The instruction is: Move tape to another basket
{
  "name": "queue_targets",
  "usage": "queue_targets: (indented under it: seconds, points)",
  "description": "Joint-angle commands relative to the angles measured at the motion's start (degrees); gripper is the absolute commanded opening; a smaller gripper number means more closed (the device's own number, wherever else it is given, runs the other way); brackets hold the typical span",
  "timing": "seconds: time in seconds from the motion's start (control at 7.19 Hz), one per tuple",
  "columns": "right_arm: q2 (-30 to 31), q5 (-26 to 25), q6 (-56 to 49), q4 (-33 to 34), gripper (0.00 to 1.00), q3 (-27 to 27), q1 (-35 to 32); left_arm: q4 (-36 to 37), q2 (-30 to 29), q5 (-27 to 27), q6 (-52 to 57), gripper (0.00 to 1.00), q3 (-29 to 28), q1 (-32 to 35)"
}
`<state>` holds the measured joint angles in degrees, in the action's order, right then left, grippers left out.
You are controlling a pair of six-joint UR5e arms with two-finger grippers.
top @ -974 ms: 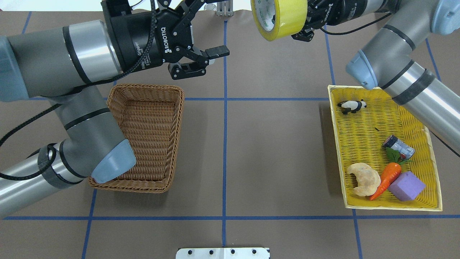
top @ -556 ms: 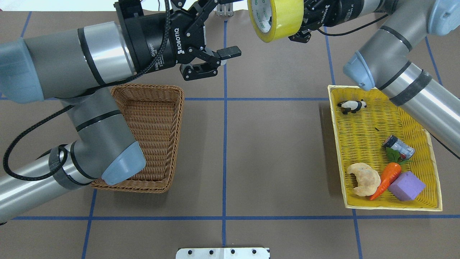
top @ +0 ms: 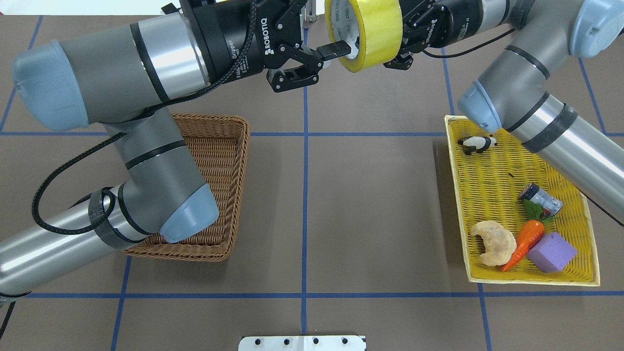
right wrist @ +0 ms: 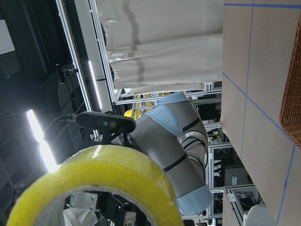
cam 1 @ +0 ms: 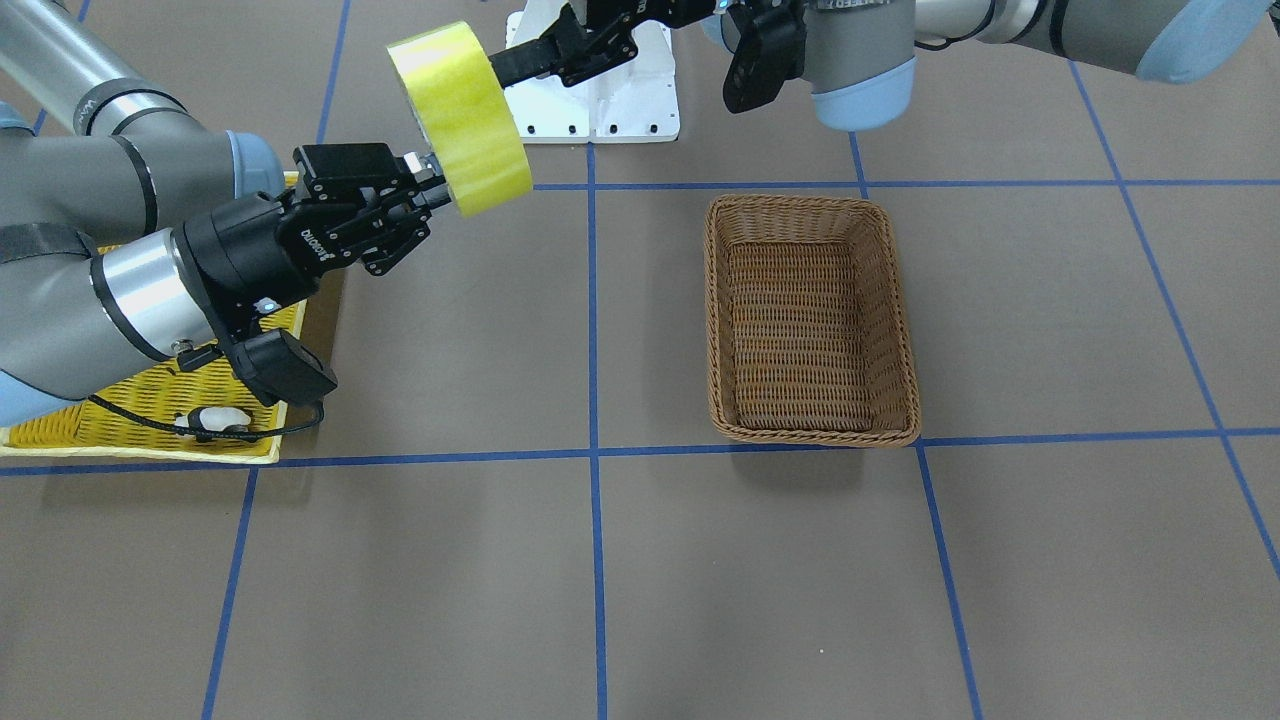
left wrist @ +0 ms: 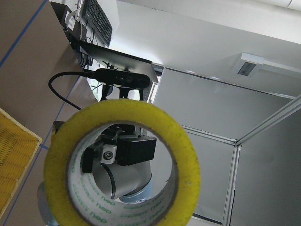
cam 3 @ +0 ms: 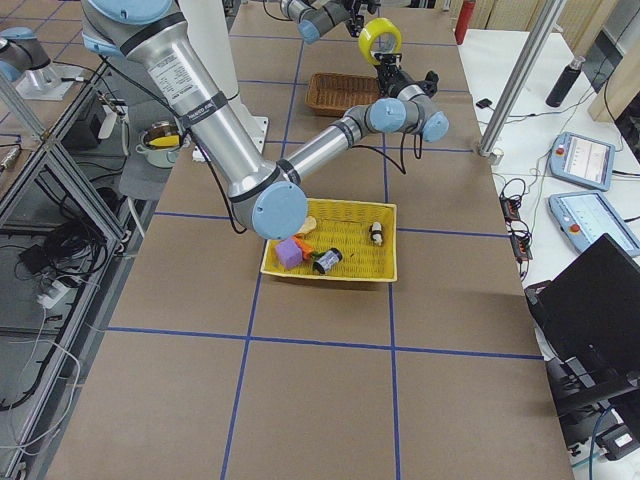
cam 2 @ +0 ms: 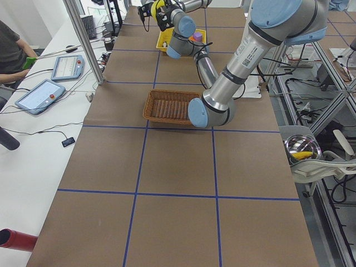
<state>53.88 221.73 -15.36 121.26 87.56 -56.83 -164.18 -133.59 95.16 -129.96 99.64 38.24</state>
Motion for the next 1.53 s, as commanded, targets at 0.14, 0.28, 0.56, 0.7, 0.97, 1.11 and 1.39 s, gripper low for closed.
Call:
queue_targets:
  seconds: [0.14,0.28,0.56,0.7,0.97,1.11,1.39]
  points:
    - [1.3,0.0,0.3,4.8,0.0,5.1,0.3,-0.2,-0.3,-3.1,0.4,0.92,-0.1,0.0]
    - [1.3,0.0,0.2,5.0,0.0,5.1,0.7,-0.2,-0.4,-3.1,0.4,0.91,-0.1,0.0]
    - [1.3,0.0,0.2,5.1,0.0,4.8,1.0,-0.2,-0.7,-3.2,0.4,0.82,-0.1,0.0]
    - [1.3,0.0,0.2,5.1,0.0,4.7,1.2,-0.2,-1.1,-3.2,0.4,0.7,-0.1,-0.1]
    - [1.2,0.8,0.2,5.2,0.0,4.8,1.2,-0.2,-1.3,-3.2,0.4,0.59,-0.7,-0.3]
    - [1.1,1.2,0.2,5.8,0.0,5.0,1.3,-0.2,-1.3,-3.2,0.4,0.58,-0.8,-0.4]
    - [1.1,1.3,0.2,6.0,0.09,4.7,1.5,-0.2,-1.3,-3.2,0.4,0.31,-0.7,-0.5]
